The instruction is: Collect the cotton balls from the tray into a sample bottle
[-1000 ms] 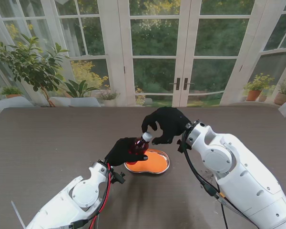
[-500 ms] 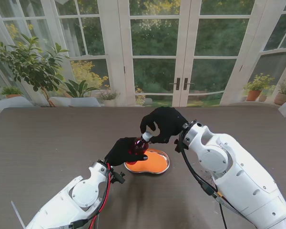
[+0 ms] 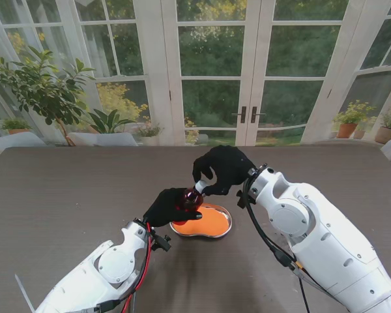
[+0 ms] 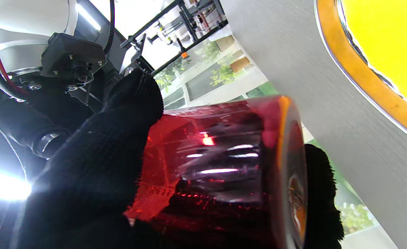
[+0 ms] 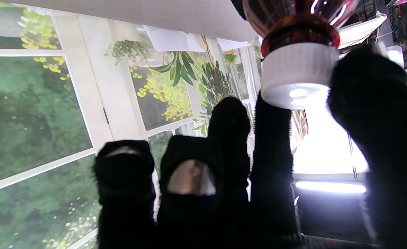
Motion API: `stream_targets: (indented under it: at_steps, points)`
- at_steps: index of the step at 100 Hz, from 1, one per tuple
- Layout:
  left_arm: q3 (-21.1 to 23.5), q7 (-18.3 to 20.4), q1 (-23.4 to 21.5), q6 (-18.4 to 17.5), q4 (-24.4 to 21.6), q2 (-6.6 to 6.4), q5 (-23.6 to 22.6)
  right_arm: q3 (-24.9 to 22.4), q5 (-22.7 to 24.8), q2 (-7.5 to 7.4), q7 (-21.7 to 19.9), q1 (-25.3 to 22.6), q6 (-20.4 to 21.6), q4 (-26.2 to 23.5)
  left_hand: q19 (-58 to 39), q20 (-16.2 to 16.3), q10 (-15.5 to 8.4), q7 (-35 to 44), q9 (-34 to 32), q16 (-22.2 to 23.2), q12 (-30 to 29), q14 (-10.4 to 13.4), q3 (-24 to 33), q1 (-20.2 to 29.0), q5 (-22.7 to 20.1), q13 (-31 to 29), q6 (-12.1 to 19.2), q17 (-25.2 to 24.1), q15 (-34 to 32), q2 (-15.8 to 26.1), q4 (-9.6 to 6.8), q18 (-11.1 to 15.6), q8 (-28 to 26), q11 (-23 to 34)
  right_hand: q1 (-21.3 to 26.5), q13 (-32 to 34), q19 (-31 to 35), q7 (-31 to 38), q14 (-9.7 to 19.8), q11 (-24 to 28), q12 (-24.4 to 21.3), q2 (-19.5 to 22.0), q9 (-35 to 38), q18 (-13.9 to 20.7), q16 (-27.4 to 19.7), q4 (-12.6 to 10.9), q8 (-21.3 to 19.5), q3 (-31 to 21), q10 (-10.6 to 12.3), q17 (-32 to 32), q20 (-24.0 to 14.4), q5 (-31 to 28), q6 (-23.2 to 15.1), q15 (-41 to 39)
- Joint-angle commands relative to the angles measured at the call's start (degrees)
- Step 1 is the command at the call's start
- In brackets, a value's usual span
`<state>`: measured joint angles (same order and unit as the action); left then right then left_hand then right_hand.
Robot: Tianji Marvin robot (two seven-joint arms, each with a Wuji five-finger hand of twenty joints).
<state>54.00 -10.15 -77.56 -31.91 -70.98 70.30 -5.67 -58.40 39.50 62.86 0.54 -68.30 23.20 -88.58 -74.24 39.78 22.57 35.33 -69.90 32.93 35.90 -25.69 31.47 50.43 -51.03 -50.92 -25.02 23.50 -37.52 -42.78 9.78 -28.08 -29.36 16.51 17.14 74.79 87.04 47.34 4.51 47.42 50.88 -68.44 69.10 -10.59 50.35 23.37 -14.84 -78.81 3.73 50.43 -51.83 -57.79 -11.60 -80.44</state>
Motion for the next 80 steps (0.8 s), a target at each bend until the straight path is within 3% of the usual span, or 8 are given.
stream_targets:
  at_steps: [1, 26, 32, 37, 43, 49, 80]
  points:
    - [0.07, 0.94, 0.02, -0.15, -0.16, 0.18, 0.29, 0.21, 0.19, 0.19, -0.87, -0.06, -0.23, -0.08, -2.08, 1.14, -6.59, 7.25, -4.55, 0.60, -0.07, 0.65, 16.97, 9.37, -9.49, 0.46, 16.42, -1.18, -0.33, 12.82, 1.50, 1.97, -0.02, 1.67, 0.16, 0.85, 2.95, 3.49, 1.12, 0.82, 0.42, 0.76, 2.46, -0.46, 0.91, 1.58, 1.28, -1.87, 1.21, 0.86, 0.00, -2.72, 1.21, -2.53]
    - [0.02, 0.84, 0.12, -0.30, -0.10, 0.21, 0.21, 0.80, 0.65, 0.28, -0.57, 0.25, -1.34, -0.05, -2.05, 1.14, -6.55, 7.27, -4.57, 0.59, -0.07, 0.69, 17.04, 9.35, -9.51, 0.41, 16.35, -1.19, -0.33, 12.75, 1.54, 1.91, -0.01, 1.68, -2.35, 0.85, 3.25, 4.11, 1.18, 0.92, -0.35, 4.17, 3.40, -0.87, 1.06, -0.32, 0.31, -1.47, 0.94, 1.00, -0.07, -3.87, 4.74, -3.26]
    - [0.00, 0.81, 0.14, -0.33, -0.07, 0.23, 0.19, 0.99, 0.67, 0.29, -0.60, 0.37, -1.54, 0.02, -2.05, 1.14, -6.60, 7.28, -4.61, 0.60, -0.06, 0.68, 17.02, 9.29, -9.50, 0.39, 16.36, -1.19, -0.34, 12.75, 1.56, 1.91, -0.01, 1.70, -3.75, 0.83, 3.36, 2.90, 0.96, 1.11, -0.57, 5.60, 3.37, -0.99, 0.99, -2.94, -1.63, -0.91, 0.81, 0.95, -0.11, -4.35, 5.38, -3.51]
    - [-0.02, 0.79, 0.14, -0.34, -0.06, 0.24, 0.21, 1.14, 0.68, 0.30, -0.65, 0.47, -1.74, 0.06, -2.05, 1.14, -6.52, 7.28, -4.59, 0.59, -0.07, 0.56, 17.04, 9.33, -9.48, 0.40, 16.36, -1.19, -0.32, 12.77, 1.56, 1.91, 0.00, 1.69, -4.42, 0.83, 3.39, 2.67, 0.96, 1.14, -0.60, 6.40, 3.36, -1.03, 0.99, -3.37, -2.19, -0.79, 0.65, 0.91, -0.14, -4.58, 5.46, -3.62]
    - [-0.05, 0.81, 0.14, -0.33, -0.06, 0.24, 0.25, 1.33, 0.88, 0.33, -0.54, 0.57, -2.14, 0.11, -2.04, 1.13, -6.50, 7.26, -4.64, 0.59, -0.07, 0.50, 17.04, 9.33, -9.48, 0.41, 16.34, -1.22, -0.32, 12.74, 1.56, 1.89, 0.01, 1.71, -6.06, 0.82, 3.65, 1.90, 1.05, 1.48, -0.56, 7.80, 3.61, -1.03, 1.14, -6.22, -4.57, -0.31, 0.58, 0.98, -0.25, -5.27, 5.74, -4.19]
    - [-0.08, 0.84, 0.15, -0.34, -0.07, 0.23, 0.24, 1.49, 1.00, 0.35, -0.47, 0.63, -2.57, 0.09, -2.02, 1.13, -6.50, 7.24, -4.59, 0.59, -0.07, 0.55, 17.07, 9.39, -9.45, 0.46, 16.28, -1.21, -0.31, 12.71, 1.54, 1.89, 0.02, 1.69, -6.85, 0.82, 3.83, 1.72, 0.74, 1.69, -0.60, 8.64, 4.21, -1.17, 1.32, -7.59, -6.27, 0.37, 0.41, 1.10, -0.28, -6.10, 5.89, -4.82]
    - [-0.15, 0.88, 0.17, -0.36, -0.05, 0.23, 0.25, 1.97, 1.33, 0.43, -0.36, 0.59, -4.34, -0.18, -2.00, 1.13, -6.54, 7.25, -4.56, 0.59, -0.09, 0.59, 17.02, 9.31, -9.43, 0.47, 16.38, -1.25, -0.30, 12.78, 1.58, 1.82, 0.02, 1.68, -7.94, 0.85, 4.84, 4.15, 1.19, 2.61, -0.37, 10.64, 7.31, -1.75, 2.06, -5.94, -8.19, 1.84, 0.40, 2.37, -0.36, -8.58, 5.43, -7.03]
